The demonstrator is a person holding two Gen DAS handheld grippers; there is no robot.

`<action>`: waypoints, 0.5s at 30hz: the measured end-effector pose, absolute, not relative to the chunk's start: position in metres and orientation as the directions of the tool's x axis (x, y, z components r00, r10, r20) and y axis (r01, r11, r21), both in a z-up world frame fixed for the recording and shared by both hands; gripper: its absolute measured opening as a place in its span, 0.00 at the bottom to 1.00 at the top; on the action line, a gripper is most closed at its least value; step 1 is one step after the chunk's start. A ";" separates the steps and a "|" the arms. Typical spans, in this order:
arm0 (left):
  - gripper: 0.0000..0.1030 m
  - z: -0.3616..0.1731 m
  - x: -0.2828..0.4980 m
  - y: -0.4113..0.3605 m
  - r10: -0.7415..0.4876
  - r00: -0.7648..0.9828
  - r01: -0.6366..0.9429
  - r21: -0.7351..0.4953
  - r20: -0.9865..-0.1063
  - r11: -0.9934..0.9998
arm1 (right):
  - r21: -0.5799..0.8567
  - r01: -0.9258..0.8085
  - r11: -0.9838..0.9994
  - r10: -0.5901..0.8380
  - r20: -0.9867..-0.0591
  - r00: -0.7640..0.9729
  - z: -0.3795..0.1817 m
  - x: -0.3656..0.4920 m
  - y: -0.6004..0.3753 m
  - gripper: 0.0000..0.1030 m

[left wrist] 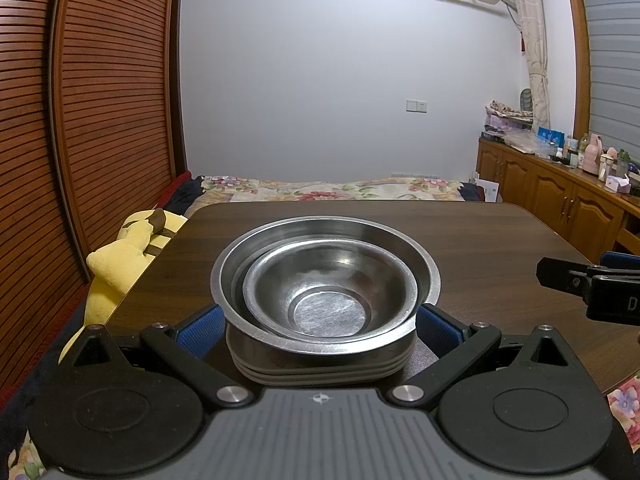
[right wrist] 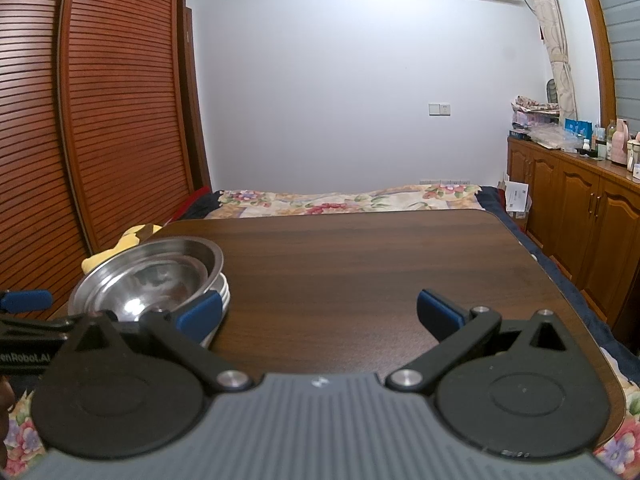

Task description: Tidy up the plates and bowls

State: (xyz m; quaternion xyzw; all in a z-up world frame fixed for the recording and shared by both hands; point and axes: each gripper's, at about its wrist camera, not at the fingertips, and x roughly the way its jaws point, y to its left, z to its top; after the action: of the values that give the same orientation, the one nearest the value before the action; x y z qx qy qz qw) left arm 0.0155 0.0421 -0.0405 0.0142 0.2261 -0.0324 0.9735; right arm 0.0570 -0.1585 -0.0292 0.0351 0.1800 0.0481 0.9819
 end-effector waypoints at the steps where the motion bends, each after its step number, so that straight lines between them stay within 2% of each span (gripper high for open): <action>1: 1.00 -0.041 0.015 0.042 -0.057 0.896 0.069 0.013 -0.441 0.998 | 0.085 -0.081 0.993 0.106 -0.350 0.931 -0.029 0.057 -0.159 1.00; 15: 1.00 -0.040 0.016 0.044 -0.059 0.895 0.071 0.010 -0.442 0.997 | 0.088 -0.080 0.993 0.106 -0.351 0.930 -0.029 0.059 -0.160 1.00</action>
State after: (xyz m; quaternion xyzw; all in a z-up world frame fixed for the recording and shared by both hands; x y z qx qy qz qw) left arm 0.0155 0.0441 -0.0404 0.0131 0.2268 -0.0335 0.9733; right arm 0.0588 -0.1599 -0.0290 0.0363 0.1804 0.0474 0.9818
